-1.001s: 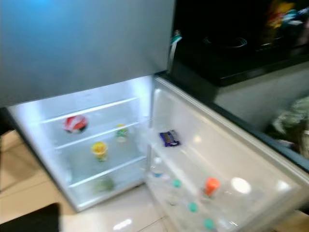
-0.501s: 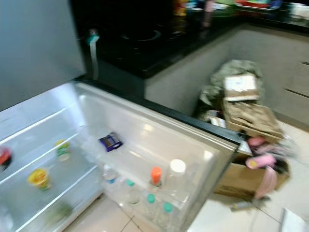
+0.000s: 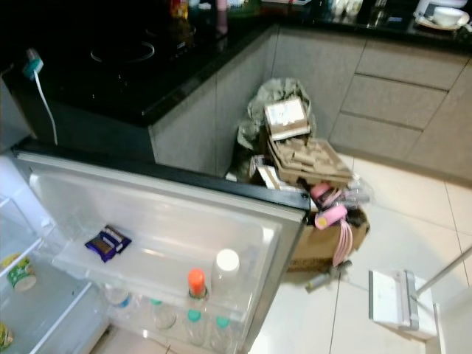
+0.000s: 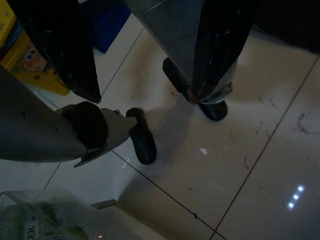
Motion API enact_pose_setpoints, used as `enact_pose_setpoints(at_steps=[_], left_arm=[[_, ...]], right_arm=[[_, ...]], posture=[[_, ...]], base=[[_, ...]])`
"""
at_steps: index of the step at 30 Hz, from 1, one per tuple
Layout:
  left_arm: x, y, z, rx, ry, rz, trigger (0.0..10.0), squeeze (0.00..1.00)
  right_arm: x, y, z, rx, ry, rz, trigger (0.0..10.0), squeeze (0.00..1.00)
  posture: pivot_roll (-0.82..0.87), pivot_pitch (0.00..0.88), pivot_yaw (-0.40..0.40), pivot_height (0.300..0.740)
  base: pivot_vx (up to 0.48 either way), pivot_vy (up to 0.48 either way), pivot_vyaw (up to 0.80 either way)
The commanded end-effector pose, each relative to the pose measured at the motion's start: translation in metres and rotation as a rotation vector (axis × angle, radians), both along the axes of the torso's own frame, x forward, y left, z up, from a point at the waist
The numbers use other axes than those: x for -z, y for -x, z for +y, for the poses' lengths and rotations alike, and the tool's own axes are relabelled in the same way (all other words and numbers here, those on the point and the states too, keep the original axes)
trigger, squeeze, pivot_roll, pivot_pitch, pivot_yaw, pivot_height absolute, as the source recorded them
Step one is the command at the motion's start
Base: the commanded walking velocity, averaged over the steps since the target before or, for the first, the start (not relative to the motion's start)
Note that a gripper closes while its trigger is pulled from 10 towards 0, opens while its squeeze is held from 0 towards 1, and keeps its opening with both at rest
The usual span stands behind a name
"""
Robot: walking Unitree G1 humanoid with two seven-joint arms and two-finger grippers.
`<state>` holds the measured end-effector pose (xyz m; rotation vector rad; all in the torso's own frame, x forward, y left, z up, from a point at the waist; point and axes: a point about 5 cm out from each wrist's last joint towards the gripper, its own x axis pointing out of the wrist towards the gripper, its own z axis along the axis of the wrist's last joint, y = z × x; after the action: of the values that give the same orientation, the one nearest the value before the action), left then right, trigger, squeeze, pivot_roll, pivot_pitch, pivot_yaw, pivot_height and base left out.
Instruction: Restocking fridge
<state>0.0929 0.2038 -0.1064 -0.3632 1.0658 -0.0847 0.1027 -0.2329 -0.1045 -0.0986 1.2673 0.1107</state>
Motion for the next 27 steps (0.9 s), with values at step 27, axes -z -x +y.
enact_pose_setpoints(at_steps=[27], left_arm=[[0.0034,0.0112,0.0041,-0.043,-0.046,0.053,10.0,0.00]], right_arm=[[-0.0010,-0.0023,-0.0016,0.012,0.000,-0.013,10.0,0.00]], posture=[[-0.08,0.000,-0.009,0.740]], base=[[-0.066,-0.110,0.00]])
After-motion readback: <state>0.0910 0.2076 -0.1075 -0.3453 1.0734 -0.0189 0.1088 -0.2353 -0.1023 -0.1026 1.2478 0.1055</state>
